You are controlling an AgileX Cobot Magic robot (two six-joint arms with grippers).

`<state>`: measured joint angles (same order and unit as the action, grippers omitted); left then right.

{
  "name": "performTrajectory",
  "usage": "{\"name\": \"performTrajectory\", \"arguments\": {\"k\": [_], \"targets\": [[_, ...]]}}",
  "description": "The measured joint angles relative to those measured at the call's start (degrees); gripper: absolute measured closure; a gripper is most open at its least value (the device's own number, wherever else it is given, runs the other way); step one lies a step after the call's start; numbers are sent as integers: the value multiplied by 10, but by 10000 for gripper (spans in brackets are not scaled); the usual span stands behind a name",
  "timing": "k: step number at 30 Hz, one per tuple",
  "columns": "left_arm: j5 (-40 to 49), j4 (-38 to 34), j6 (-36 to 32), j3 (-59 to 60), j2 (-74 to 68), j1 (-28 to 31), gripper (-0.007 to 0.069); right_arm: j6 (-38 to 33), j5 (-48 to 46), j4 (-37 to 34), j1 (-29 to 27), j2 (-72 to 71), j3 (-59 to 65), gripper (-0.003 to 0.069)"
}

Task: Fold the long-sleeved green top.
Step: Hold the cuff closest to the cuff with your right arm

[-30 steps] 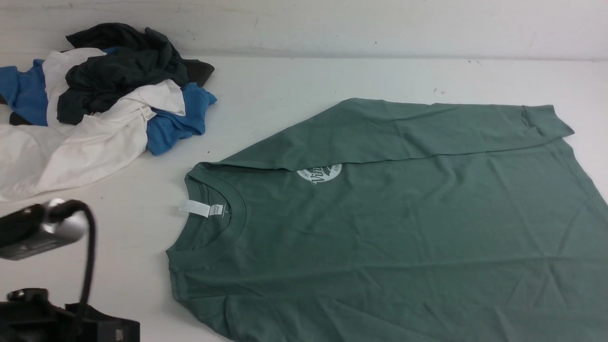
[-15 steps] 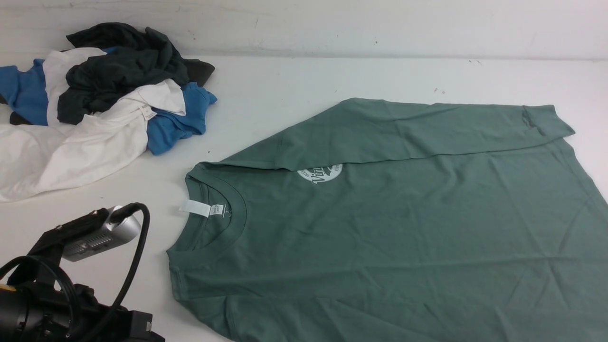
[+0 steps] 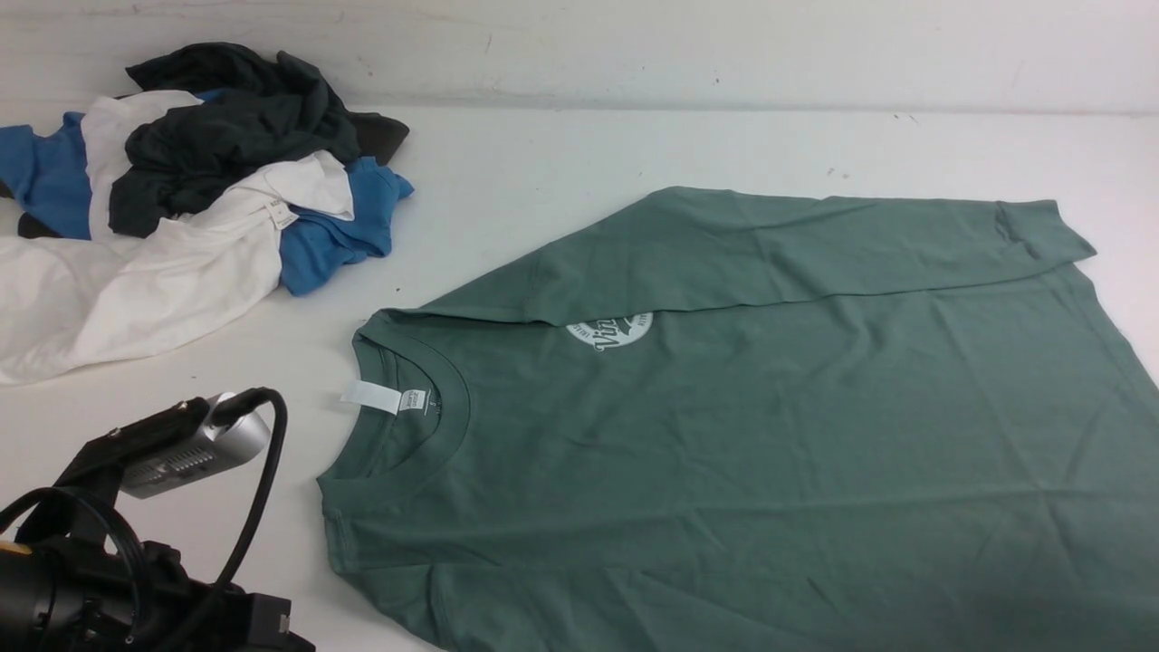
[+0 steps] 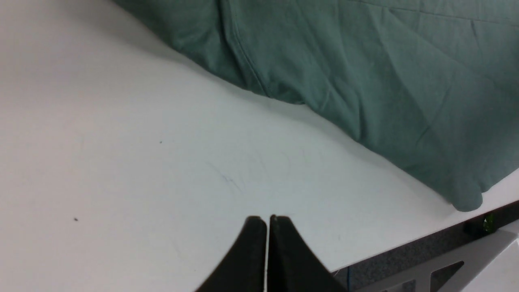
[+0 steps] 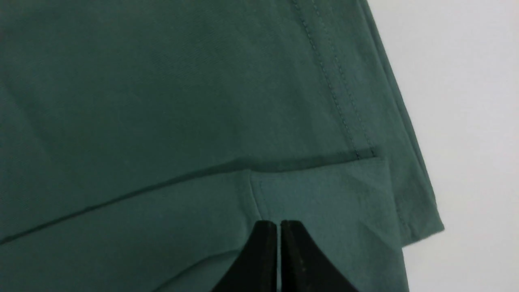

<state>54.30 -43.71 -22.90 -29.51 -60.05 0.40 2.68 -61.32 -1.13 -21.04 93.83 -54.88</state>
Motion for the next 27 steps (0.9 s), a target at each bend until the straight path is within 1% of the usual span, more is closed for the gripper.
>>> {"name": "performTrajectory", "arguments": {"k": [2, 6, 8, 10, 12, 18, 22, 24, 26, 27], "targets": [[0, 0, -5, 0, 0, 0, 629, 0, 5, 8, 0, 20, 0, 573], [0, 0, -19, 0, 0, 0, 629, 0, 13, 70, 0, 61, -1, 423], [0, 0, -19, 0, 0, 0, 629, 1, 14, 88, 0, 73, -1, 359], [0, 0, -20, 0, 0, 0, 629, 1, 15, 99, 0, 82, -2, 313], [-1, 0, -20, 0, 0, 0, 629, 0, 14, 105, 0, 85, -5, 288], [-2, 0, -21, 0, 0, 0, 629, -1, 13, 107, 0, 88, -7, 274], [-2, 0, -21, 0, 0, 0, 629, -2, 13, 106, 0, 88, -7, 283], [-2, 0, -21, 0, 0, 0, 629, -5, 13, 99, 0, 88, -7, 322], [-2, 0, -21, 0, 0, 0, 629, -10, 14, 94, 0, 89, -7, 380], [-2, 0, -21, 0, 0, 0, 629, -11, 14, 93, 0, 89, -7, 393]]}}
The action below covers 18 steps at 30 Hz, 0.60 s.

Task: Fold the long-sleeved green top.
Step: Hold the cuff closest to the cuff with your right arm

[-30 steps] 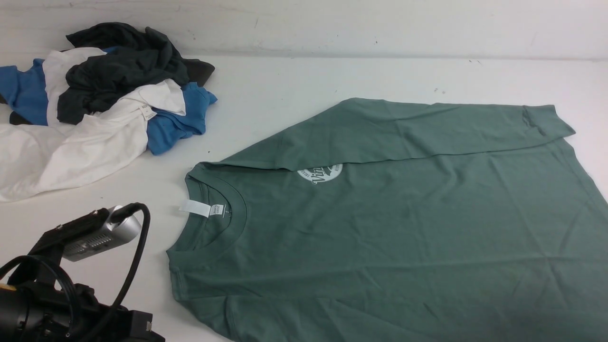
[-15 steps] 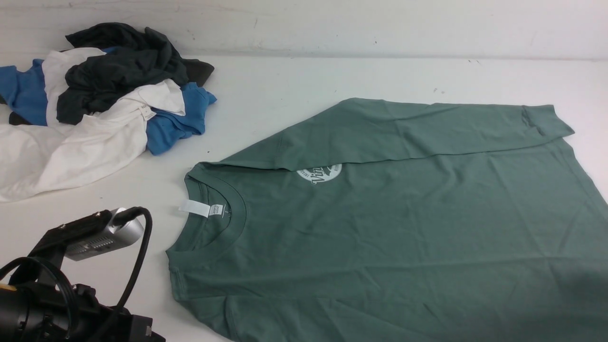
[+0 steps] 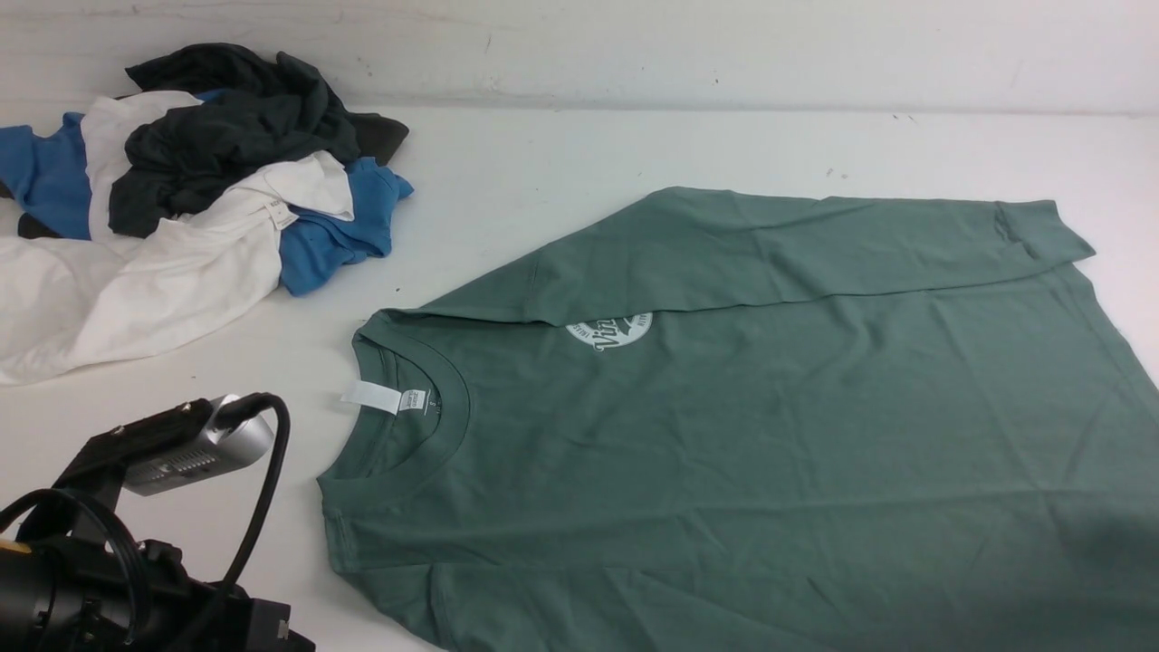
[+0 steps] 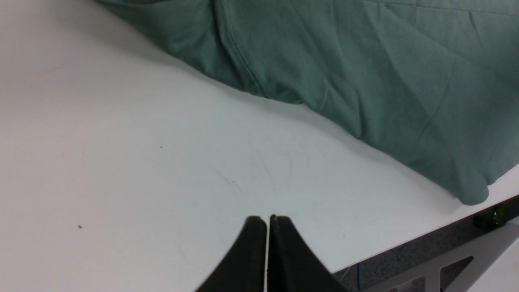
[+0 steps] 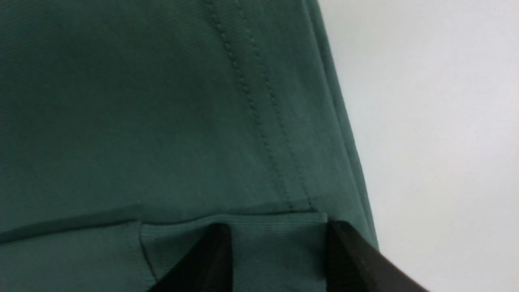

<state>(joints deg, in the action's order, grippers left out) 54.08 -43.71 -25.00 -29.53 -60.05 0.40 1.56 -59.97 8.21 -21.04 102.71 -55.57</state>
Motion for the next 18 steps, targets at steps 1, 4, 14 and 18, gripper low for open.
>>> {"name": "performTrajectory", "arguments": {"k": [1, 4, 14, 18], "targets": [[0, 0, 0, 0, 0, 0, 629, -4, 1, -4, 1, 1, 0, 452], [1, 0, 0, 0, 0, 0, 629, -12, 1, -8, 1, 1, 0, 553], [4, 6, -1, 0, 0, 0, 629, -16, -34, -17, 6, -14, -38, 636], [4, 7, -1, 0, 0, 0, 629, -16, -67, -36, 22, -51, -101, 636]]}}
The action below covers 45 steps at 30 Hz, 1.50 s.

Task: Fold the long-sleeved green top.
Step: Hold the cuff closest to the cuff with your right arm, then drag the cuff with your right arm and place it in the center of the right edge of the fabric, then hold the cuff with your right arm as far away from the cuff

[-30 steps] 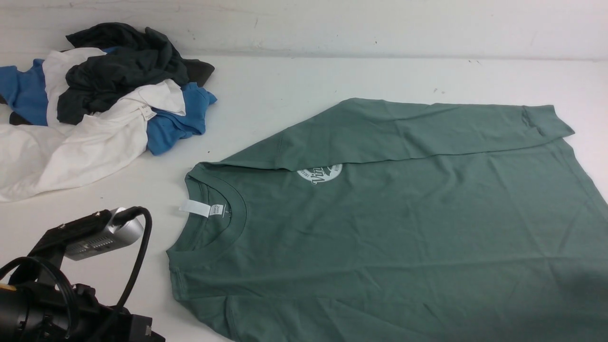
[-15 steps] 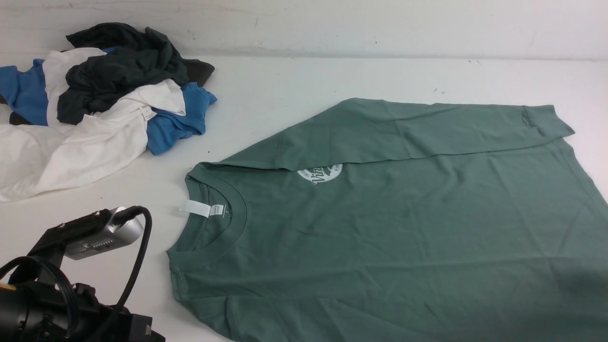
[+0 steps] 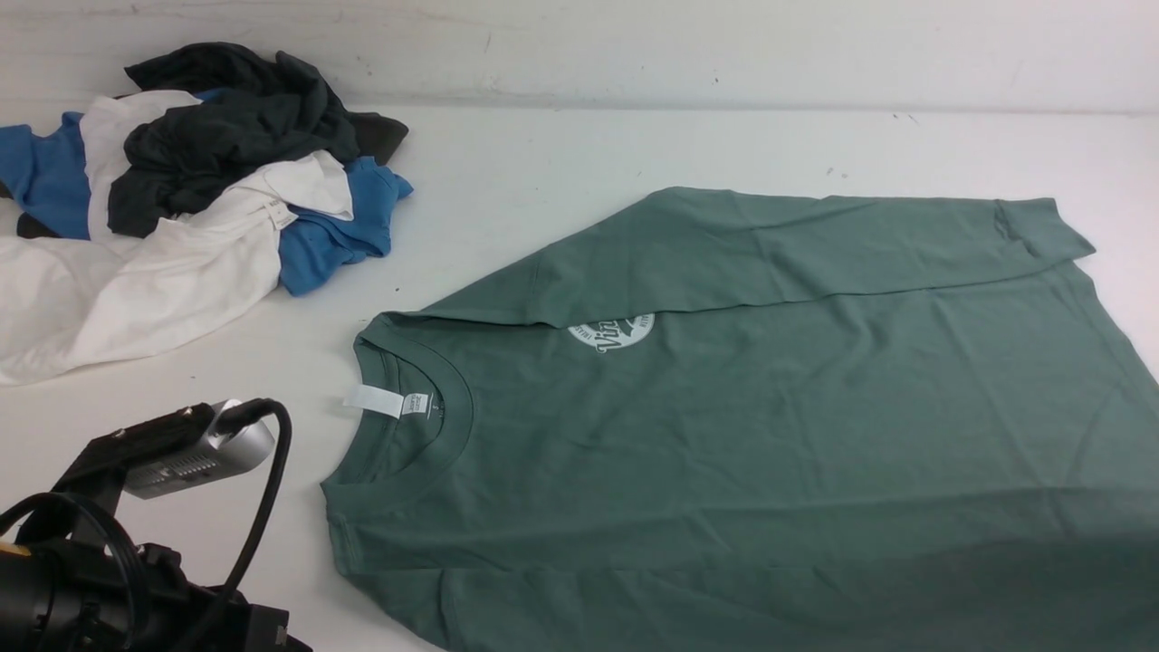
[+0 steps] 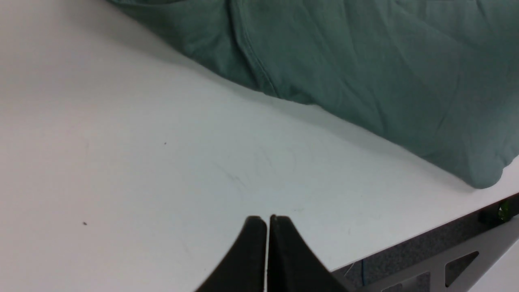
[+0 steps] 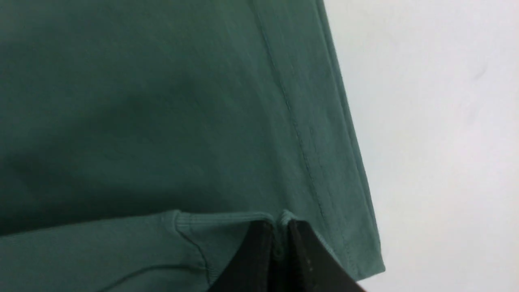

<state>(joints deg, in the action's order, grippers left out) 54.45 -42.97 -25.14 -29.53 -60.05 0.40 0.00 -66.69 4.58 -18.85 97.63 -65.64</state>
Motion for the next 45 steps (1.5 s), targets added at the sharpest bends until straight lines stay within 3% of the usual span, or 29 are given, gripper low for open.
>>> {"name": "performTrajectory", "arguments": {"k": [7, 16, 23, 25, 28, 33, 37, 45], "targets": [[-2, 0, 0, 0, 0, 0, 629, -30, 5, -22, 45, 4, -179, 636], [-2, -1, 0, 0, 0, 0, 629, -32, 82, -13, 105, 94, -272, 619], [-2, -1, 4, 0, 0, 0, 629, 8, 160, 25, 126, 173, -272, 433], [-2, -1, 4, 0, 0, 0, 629, 55, 187, 41, 125, 194, -273, 324], [-2, -2, 4, 0, 0, 0, 629, 92, 201, 50, 118, 212, -296, 253], [-2, -6, 4, 0, 0, 0, 629, 105, 209, 42, 98, 264, -381, 223], [-19, -9, 4, 0, 0, 0, 629, 107, 215, -13, 71, 365, -514, 219], [-37, -11, 4, 0, 0, 0, 629, 91, 234, -38, 62, 480, -612, 218]]}}
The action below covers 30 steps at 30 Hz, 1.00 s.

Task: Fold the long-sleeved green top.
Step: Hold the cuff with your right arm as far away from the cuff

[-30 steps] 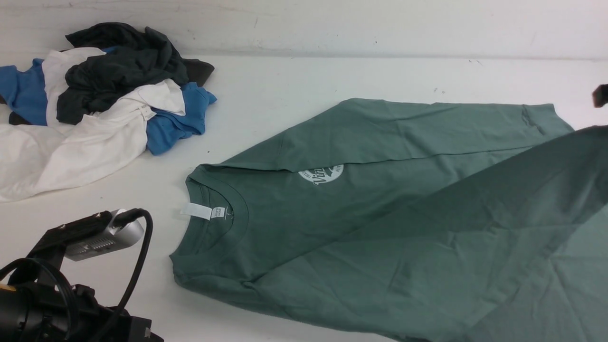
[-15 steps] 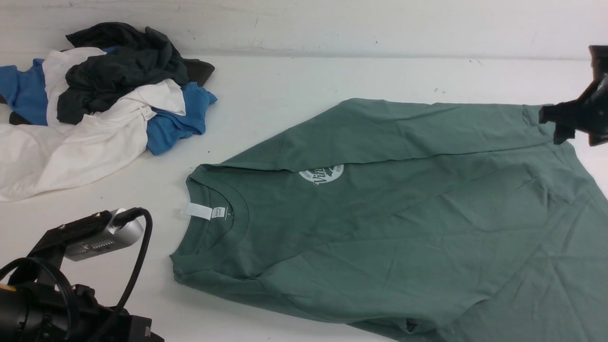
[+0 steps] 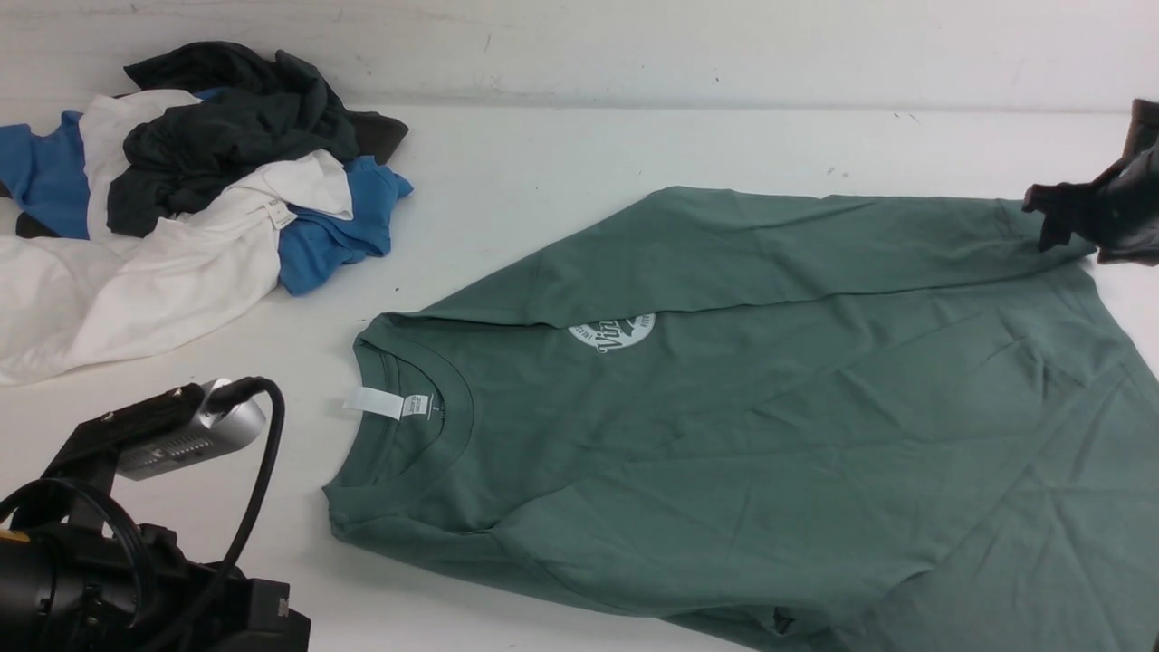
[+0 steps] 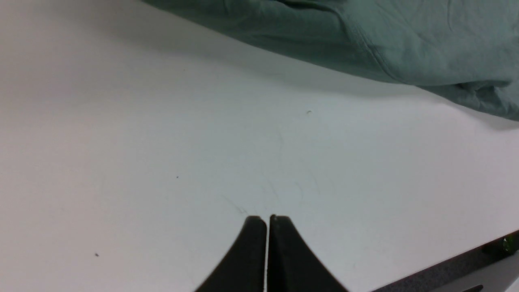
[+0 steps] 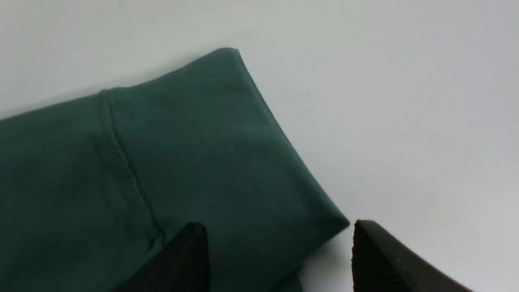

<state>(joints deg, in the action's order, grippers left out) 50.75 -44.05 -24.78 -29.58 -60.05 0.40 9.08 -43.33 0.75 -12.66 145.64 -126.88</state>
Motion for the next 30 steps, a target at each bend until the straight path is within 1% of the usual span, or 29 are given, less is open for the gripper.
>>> {"name": "performTrajectory", "arguments": {"k": [1, 6, 8, 9, 10, 11, 12, 13, 14, 16, 17, 19, 24, 30], "targets": [[0, 0, 0, 0, 0, 0, 629, -2, 17, -1, 0, 10, -9, 218], [0, 0, 0, 0, 0, 0, 629, -4, 38, -8, 0, 18, -13, 225], [0, 0, 0, 0, 0, 0, 629, -4, 38, -8, 0, 18, -13, 247], [0, 0, 0, 0, 0, 0, 629, -4, 38, -11, 0, 18, -13, 277], [0, 0, 0, 0, 0, 0, 629, -4, 38, -11, 0, 18, -13, 282], [0, 0, 0, 0, 0, 0, 629, -4, 36, -13, 0, 18, -13, 341], [0, 0, 0, 0, 0, 0, 629, -4, 36, -14, 0, 18, -13, 358], [2, 0, 0, 0, 0, 0, 629, -8, 31, -14, 0, 17, -13, 437], [6, 0, 0, 0, 0, 0, 629, -11, 26, -12, 0, 14, -13, 489], [21, 3, 0, 0, 0, 0, 629, -20, 15, 0, 0, 6, -13, 582], [30, 6, 0, 0, 0, 0, 629, -24, 9, 9, 0, -1, -13, 617], [39, 8, 0, 0, 0, 0, 629, -26, 1, 21, 0, -17, -13, 629], [36, 10, 0, 0, 0, 0, 628, -43, -24, 31, 1, -62, -13, 629], [33, 10, 0, 0, 0, 0, 628, -51, -71, 33, 1, -70, -13, 629]]}}
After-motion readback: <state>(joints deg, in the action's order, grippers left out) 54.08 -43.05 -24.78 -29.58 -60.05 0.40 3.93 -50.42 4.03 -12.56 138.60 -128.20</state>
